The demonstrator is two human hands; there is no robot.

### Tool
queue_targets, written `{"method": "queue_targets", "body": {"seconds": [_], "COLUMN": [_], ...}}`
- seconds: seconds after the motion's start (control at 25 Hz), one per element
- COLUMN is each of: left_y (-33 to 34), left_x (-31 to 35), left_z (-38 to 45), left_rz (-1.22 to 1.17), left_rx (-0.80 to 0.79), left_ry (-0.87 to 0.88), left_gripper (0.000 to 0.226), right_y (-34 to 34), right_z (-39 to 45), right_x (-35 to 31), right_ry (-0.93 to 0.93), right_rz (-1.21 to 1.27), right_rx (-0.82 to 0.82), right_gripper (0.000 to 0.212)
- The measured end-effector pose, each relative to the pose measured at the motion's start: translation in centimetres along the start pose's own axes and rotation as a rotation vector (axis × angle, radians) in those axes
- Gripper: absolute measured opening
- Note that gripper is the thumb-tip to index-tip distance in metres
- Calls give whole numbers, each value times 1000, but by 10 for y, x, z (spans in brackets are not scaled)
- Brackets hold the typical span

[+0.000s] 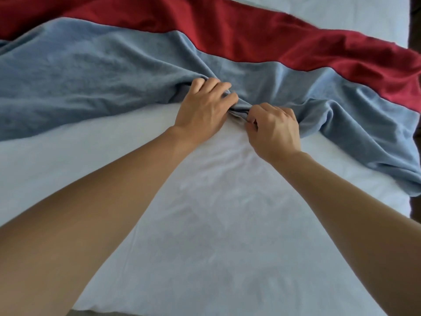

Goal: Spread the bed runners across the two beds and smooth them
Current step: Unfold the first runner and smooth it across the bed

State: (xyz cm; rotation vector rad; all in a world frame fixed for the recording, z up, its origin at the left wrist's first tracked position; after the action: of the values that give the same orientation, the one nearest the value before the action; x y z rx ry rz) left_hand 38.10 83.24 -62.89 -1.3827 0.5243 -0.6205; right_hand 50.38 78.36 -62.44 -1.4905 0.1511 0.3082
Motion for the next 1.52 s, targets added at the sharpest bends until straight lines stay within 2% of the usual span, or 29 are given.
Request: {"method": "queue_targets", "body": {"seconds": [0.2, 0.28, 0.4, 0.52, 0.64, 0.68, 0.76, 0.84, 0.92, 1.0, 1.04, 1.12, 1.28, 1.36, 1.52], "left_y": [-29, -37, -33, -14, 5, 4, -3, -10, -20, -28, -27, -21, -18, -12, -17], "left_x": [34, 40, 25, 2, -1, 0, 4, 2, -6, -7, -5, -9, -49, -55, -53], "left_z": [-5, -3, 0, -12, -29, -31, -36, -47, -65, -89, -100, -113, -107, -97, -99], "left_rz": [-55, -55, -76, -152, -149, -142, -150, -153, -130, -83, -67, -79, -108, -85, -145], "left_rx": [235, 251, 148, -44, -274, -293, -270, -232, -121, -4, 19, 9, 31, 6, 11], "left_ry": [117, 113, 89, 106, 143, 148, 146, 97, -8, -44, -22, -14, -235, -217, -32], "left_gripper": [17, 17, 12, 9, 32, 37, 39, 45, 41, 17, 7, 8, 14, 13, 15], "right_y": [-50, -58, -54, -34, -11, -8, -5, 0, 5, 9, 13, 19, 22, 17, 8], "right_z": [-20, -29, -36, -43, -48, -47, -45, -44, -44, -41, -39, -34, -18, -13, -30], "right_x": [14, 19, 23, 24, 11, 5, -7, -24, -42, -53, -55, -54, -52, -52, -57], "right_ry": [-109, -133, -167, -205, -238, -230, -219, -244, -277, -295, -298, -289, -228, -222, -300], "right_rz": [3, -13, -22, -71, -150, -156, -134, -110, -88, -84, -91, -127, -179, -189, -113], "right_rx": [111, 106, 41, -132, -276, -294, -316, -293, -217, -136, -120, -105, -72, -33, -17], "right_gripper": [10, 10, 9, 8, 12, 14, 34, 47, 32, 14, 12, 13, 11, 4, 10]}}
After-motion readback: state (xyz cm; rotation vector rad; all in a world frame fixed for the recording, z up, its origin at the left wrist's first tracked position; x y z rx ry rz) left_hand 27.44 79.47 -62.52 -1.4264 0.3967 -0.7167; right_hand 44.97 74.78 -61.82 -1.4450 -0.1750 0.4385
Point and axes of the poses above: each hand's wrist, its own z-axis towards the middle knuckle, its own y-axis out of the palm, x = y × z, the point moved 8 cm from there along z, towards the middle knuckle, and after that the axes turned 8 degrees about -x, right-handed, at the moved point
